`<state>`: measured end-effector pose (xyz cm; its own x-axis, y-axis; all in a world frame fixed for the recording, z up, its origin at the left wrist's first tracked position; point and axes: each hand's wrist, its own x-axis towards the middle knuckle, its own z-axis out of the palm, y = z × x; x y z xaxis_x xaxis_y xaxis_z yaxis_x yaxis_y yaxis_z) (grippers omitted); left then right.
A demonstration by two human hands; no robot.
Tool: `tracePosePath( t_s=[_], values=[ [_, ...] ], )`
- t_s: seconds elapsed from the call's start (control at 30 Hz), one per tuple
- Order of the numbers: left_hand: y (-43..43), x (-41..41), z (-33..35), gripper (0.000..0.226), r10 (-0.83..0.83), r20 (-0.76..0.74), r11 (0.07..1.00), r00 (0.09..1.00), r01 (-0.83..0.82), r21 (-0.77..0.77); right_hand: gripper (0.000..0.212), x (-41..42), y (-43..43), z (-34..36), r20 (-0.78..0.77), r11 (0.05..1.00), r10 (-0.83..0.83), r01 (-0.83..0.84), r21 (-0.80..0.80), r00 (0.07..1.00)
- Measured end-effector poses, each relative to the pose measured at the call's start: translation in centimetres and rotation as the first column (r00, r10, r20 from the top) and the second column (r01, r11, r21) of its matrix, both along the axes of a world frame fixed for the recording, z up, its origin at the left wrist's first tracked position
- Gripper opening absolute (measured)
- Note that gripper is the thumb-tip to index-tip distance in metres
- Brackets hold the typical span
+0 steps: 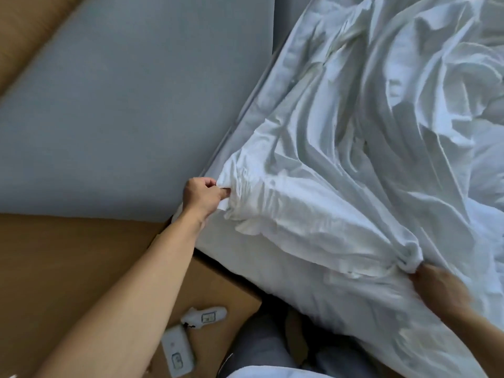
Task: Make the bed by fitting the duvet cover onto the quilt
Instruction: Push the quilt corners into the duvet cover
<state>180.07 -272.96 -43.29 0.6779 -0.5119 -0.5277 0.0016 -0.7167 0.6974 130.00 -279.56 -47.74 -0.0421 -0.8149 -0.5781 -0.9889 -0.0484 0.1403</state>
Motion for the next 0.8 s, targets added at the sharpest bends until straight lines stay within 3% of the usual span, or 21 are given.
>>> tracePosePath(
  t_s=[0.1,0.2,0.23,0.3,0.37,0.4,0.47,0.57,0.67,0.8],
  values=[
    [-1.6,-0.4,0.6,0.041,0.010,-0.012,1.000,1.000,-0.010,-0.029,0.036,-3.1,-2.9,0.8,-0.174,0.980,-0.080,0.110,0.168,0.982],
    [-2.5,-0.9,1.7,0.028,0.011,-0.062,0.998,0.998,-0.015,-0.065,0.034,1.3,-6.7,3.3,-0.149,0.941,-0.042,0.089,0.326,0.988],
    [-2.6,-1.0,2.1,0.028,-0.005,-0.072,0.997,0.997,0.000,-0.072,0.035,4.2,-7.6,4.5,-0.100,0.964,-0.032,0.057,0.260,0.995],
    [-2.7,-1.6,2.9,0.027,-0.027,-0.067,0.997,0.997,0.022,-0.074,0.040,11.3,-8.0,6.2,0.089,0.989,0.137,-0.131,-0.068,0.987],
    [-3.1,-2.1,3.6,0.028,-0.005,-0.088,0.997,0.996,-0.002,-0.076,0.061,19.6,-5.3,7.2,0.312,0.915,0.355,-0.259,-0.311,0.881],
    [-3.3,-2.3,3.9,0.028,0.011,-0.104,0.997,0.995,-0.019,-0.078,0.070,22.8,-3.6,7.4,0.328,0.894,0.419,-0.322,-0.311,0.847],
    [-3.5,-2.3,4.1,0.034,0.025,-0.104,0.996,0.994,-0.033,-0.077,0.065,25.9,-1.3,6.1,0.299,0.883,0.468,-0.427,-0.194,0.832],
    [-3.2,-2.5,4.3,0.053,0.059,-0.070,0.998,0.996,-0.060,-0.003,0.054,24.0,-0.9,3.7,0.332,0.829,0.559,-0.503,-0.246,0.760],
    [-3.0,-3.0,3.9,0.055,0.123,-0.037,0.991,0.992,-0.121,0.052,0.058,20.0,-0.8,1.4,0.407,0.767,0.640,-0.520,-0.375,0.652],
    [-2.7,-1.9,4.3,0.039,0.152,-0.005,0.984,0.988,-0.150,0.100,0.033,10.1,-1.1,-1.5,0.250,0.813,0.578,-0.574,-0.096,0.777]
  ],
)
